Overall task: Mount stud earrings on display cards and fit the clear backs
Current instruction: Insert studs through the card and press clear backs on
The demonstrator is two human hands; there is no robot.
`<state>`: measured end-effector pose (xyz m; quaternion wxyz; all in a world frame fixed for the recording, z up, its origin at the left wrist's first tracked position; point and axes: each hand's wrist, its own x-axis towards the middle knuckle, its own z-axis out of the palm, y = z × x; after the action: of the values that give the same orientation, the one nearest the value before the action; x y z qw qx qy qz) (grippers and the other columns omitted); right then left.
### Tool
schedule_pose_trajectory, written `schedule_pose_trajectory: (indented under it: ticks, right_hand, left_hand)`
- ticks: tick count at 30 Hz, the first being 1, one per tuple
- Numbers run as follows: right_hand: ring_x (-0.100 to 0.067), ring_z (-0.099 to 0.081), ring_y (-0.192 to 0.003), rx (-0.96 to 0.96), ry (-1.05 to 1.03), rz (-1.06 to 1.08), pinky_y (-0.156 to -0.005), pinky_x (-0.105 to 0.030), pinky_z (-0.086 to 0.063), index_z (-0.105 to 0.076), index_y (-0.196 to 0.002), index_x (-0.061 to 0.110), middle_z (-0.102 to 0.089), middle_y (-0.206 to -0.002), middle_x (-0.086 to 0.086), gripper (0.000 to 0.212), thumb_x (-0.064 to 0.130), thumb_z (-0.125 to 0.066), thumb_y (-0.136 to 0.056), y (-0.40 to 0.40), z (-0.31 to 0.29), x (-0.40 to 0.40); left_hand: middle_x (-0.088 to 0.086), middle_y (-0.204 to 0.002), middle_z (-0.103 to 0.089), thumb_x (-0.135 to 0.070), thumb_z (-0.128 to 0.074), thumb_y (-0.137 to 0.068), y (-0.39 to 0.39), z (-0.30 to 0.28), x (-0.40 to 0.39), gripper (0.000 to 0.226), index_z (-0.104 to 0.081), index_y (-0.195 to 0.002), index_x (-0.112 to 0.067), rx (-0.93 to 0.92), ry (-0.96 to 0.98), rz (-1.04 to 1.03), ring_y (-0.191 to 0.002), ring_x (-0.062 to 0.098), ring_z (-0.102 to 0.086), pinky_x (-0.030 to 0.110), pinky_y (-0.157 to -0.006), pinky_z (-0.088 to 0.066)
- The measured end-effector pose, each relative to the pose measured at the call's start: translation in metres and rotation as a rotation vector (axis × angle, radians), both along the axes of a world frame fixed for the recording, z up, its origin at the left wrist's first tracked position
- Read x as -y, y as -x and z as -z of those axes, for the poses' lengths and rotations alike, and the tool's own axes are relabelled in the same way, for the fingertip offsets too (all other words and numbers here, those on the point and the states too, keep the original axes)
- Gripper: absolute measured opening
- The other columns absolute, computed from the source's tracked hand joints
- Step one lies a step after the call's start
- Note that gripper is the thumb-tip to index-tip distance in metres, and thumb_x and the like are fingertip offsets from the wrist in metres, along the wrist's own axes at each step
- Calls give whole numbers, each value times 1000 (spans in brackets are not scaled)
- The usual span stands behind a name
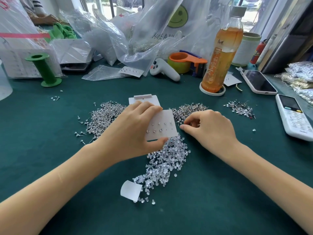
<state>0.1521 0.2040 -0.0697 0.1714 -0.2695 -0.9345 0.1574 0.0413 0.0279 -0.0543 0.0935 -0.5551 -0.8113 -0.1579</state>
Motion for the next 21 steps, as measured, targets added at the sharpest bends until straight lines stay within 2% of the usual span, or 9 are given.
schedule_pose_trajectory:
  ticks: [5,7,11,15,18,21]
  right_hand:
    - [-12,-55,-77,-9,-9,-16,-62,-26,-34,-71,-83,34,-54,-64,18,7,41,-69,-83,7,1,3]
    - [-11,-55,-76,-9,1,-18,-58,-25,-32,-69,-80,34,-56,-66,18,6,39,-70,-82,8,0,3]
    - [0,-52,-68,-13,72,-34,-53,-17,-32,-64,-76,33,-61,-70,17,10,36,-72,-79,4,-2,0]
    - [5,-52,-66,-29,96,-60,-56,-19,-36,-62,-73,30,-63,-71,16,11,34,-71,-78,-2,-3,-1]
    - [-2,-51,-58,-147,222,-107,-57,-21,-40,-64,-71,28,-65,-68,15,12,30,-74,-77,-10,-7,-2]
    - [-3,-42,-50,-317,421,-242,-51,-10,-35,-67,-70,24,-62,-62,19,12,22,-76,-77,-17,-15,3]
  left_hand:
    - [8,-112,-60,-51,-67,-71,-1,1,1,69,-56,-122,-4,-9,14,6,-102,28,-55,26,-94,-30]
    - [8,-111,-61,-51,-65,-71,-1,0,0,70,-56,-122,-5,0,9,6,-102,27,-55,26,-94,-30]
    - [6,-112,-60,-51,-64,-72,0,2,0,70,-55,-123,-5,10,10,17,-102,25,-54,27,-95,-32]
    - [5,-113,-59,-53,-64,-73,0,4,0,70,-54,-125,-7,24,10,25,-103,23,-52,27,-96,-31]
    - [3,-114,-58,-54,-64,-73,1,5,0,70,-53,-126,-8,39,2,34,-104,22,-52,26,-95,-33]
    - [0,-117,-56,-52,-67,-74,1,5,0,71,-51,-130,-12,125,-19,64,-104,17,-51,23,-93,-35]
